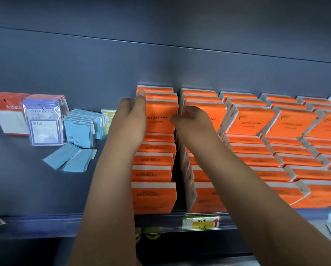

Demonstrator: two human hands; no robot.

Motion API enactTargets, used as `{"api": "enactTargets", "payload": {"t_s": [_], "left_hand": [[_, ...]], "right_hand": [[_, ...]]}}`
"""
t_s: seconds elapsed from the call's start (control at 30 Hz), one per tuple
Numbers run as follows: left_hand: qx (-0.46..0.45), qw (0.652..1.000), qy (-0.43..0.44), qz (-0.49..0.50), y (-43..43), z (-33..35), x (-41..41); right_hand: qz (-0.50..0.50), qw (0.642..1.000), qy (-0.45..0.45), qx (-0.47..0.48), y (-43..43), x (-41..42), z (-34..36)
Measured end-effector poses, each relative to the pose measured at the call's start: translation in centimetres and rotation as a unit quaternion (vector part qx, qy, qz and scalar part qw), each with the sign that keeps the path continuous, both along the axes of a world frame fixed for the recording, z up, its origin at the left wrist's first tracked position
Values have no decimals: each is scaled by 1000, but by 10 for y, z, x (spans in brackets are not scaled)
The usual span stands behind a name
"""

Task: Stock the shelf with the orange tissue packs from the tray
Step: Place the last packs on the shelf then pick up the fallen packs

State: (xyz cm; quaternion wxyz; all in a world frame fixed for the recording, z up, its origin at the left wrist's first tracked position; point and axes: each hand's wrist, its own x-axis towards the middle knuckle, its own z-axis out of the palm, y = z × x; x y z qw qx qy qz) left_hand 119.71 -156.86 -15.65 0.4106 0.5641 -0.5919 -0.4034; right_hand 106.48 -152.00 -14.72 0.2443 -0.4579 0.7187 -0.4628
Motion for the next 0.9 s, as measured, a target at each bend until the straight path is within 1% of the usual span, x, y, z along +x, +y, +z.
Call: {"api": "enactTargets", "payload": {"t_s": [0.07, 0.17, 0.2, 0.27, 0.33, 0.4, 0.47, 0.57, 0.67, 0.8, 0.9], "left_hand": [[-32, 999, -26, 1, 4, 1, 1], [-88, 994, -64, 5, 7, 3, 1], [-109, 990, -89, 7, 9, 4, 1], [-168, 974, -150, 12, 13, 9, 0], [-233, 954, -186, 5, 17, 15, -5], [-278, 940, -197, -19, 23, 22, -17], [-309, 929, -200, -39, 36, 29, -35], [-341, 920, -178, -71, 61, 39, -70], [-363, 911, -156, -115, 89, 44, -112], [-391, 884, -172, -188, 130, 41, -175], [-381, 872, -185, -245, 166, 32, -222]], "right_hand": [[-12, 1000, -7, -12, 12, -2, 4], [0, 999, -34, -39, 32, -15, 5], [-2, 998, -41, -51, 41, -19, 7], [-14, 995, -36, -91, 60, -30, 12], [-32, 990, -24, -133, 82, -45, 18], [-64, 986, -17, -155, 108, -66, 24], [-97, 981, 10, -169, 139, -91, 29], [-157, 970, 24, -185, 188, -132, 32], [-225, 959, 25, -171, 237, -173, 25], [-291, 944, 29, -154, 302, -224, 7], [-333, 933, 53, -122, 346, -258, -8]]}}
